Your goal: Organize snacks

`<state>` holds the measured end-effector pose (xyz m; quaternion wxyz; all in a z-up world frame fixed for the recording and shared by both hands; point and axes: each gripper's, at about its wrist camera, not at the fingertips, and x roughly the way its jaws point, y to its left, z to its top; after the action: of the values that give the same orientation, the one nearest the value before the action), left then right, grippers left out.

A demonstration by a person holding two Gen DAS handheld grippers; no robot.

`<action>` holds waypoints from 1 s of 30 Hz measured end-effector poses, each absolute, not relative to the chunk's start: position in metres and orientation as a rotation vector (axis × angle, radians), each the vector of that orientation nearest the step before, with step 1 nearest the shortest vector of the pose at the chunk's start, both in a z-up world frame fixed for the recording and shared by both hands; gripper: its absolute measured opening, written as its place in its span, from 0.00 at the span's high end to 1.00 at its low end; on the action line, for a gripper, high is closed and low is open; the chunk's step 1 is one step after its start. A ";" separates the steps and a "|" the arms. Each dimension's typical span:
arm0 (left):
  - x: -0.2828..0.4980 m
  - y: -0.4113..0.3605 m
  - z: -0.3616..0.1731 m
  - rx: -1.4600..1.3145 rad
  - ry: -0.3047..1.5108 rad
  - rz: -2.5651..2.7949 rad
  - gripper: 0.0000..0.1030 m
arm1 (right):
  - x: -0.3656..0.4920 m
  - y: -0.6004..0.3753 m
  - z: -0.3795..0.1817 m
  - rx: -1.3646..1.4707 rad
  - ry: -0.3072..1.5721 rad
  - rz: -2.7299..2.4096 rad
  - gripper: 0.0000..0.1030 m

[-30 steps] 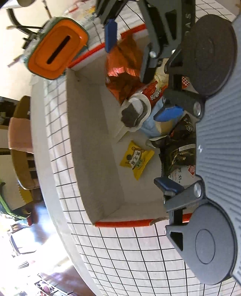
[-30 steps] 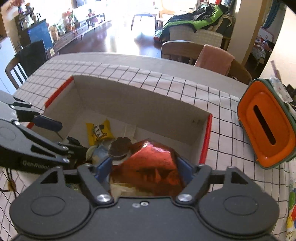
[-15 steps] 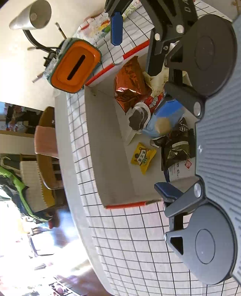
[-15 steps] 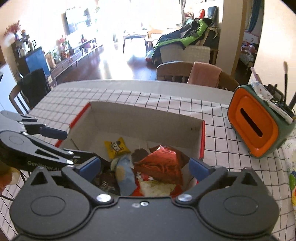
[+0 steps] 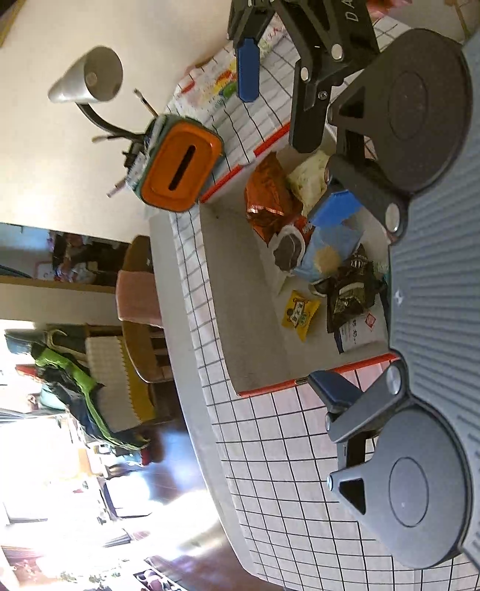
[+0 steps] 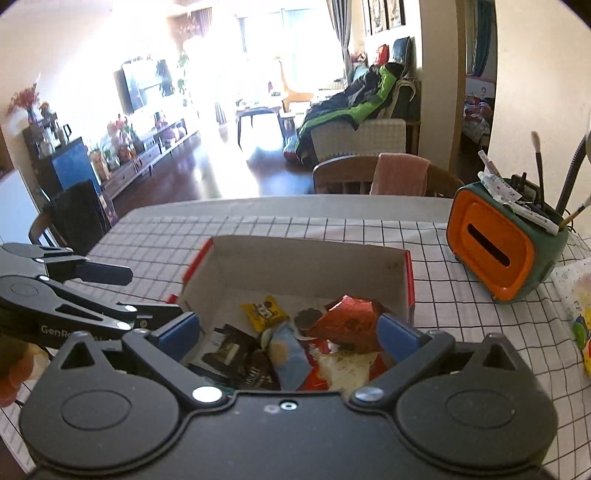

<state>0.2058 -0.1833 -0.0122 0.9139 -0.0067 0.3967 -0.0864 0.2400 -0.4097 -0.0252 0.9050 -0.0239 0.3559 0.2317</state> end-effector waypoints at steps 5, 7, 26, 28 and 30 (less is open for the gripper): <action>0.186 -0.182 -0.002 -0.019 0.761 -0.200 0.04 | 0.223 -0.413 -0.018 -0.027 0.690 0.459 0.00; 0.178 -0.180 0.003 -0.042 0.745 -0.218 0.00 | 0.215 -0.414 -0.015 -0.024 0.670 0.451 0.00; 0.137 -0.177 0.017 -0.042 0.649 -0.176 0.00 | 0.185 -0.432 -0.010 0.048 0.594 0.387 0.00; 0.135 -0.175 0.019 -0.045 0.643 -0.171 0.00 | 0.183 -0.431 -0.010 0.039 0.593 0.390 0.00; 0.135 -0.174 0.019 -0.048 0.643 -0.163 0.00 | 0.182 -0.429 -0.011 0.038 0.595 0.388 0.00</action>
<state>0.1347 -0.1741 0.0193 0.9452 -0.0237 0.3157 -0.0800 0.1816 -0.4292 -0.0107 0.9374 0.0185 0.2914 0.1900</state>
